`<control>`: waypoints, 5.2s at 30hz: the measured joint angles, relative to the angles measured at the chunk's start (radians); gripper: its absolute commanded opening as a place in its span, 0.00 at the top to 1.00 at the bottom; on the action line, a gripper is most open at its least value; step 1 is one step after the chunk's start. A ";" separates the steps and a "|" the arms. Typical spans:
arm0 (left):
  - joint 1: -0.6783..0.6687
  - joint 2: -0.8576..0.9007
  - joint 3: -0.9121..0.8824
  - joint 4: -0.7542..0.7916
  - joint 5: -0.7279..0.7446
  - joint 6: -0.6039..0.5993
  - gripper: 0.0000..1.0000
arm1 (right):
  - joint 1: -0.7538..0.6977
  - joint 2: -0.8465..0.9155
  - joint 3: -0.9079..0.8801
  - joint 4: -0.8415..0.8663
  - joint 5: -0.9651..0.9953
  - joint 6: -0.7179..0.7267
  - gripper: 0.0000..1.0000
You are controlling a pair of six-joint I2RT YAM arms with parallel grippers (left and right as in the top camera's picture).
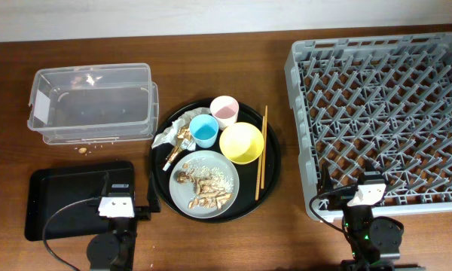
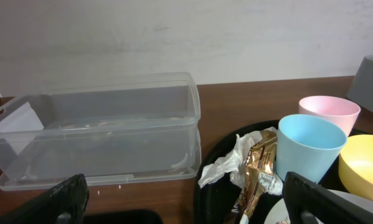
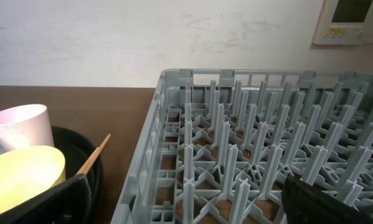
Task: Sort waste into correct bins and load items into the dishwasher rack
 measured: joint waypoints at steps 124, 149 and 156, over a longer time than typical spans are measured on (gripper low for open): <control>-0.019 1.374 1.368 -1.098 0.286 -0.074 0.01 | 0.000 0.000 0.000 0.000 0.000 0.000 0.01; -0.142 1.680 1.370 -0.667 0.160 0.113 0.43 | 0.000 0.000 0.000 0.000 0.000 0.000 0.01; -0.142 1.698 1.370 -0.628 0.095 0.138 0.44 | 0.000 0.000 0.000 0.000 0.000 0.001 0.01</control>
